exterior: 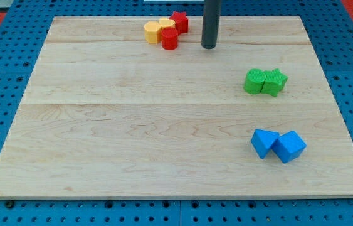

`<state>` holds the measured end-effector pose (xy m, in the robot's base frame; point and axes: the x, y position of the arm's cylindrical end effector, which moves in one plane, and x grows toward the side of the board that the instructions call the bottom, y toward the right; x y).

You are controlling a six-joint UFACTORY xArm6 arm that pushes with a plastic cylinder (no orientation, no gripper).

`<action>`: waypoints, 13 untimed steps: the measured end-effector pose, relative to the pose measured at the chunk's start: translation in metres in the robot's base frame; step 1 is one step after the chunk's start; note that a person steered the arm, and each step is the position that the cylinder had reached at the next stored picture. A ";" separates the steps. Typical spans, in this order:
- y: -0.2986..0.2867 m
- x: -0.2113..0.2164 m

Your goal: Move the green star above the blue blocks

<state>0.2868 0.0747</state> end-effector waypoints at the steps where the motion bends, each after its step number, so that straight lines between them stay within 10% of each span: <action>1: 0.021 0.000; 5: 0.086 0.002; 8: 0.087 0.095; 13: 0.099 0.072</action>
<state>0.3588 0.1736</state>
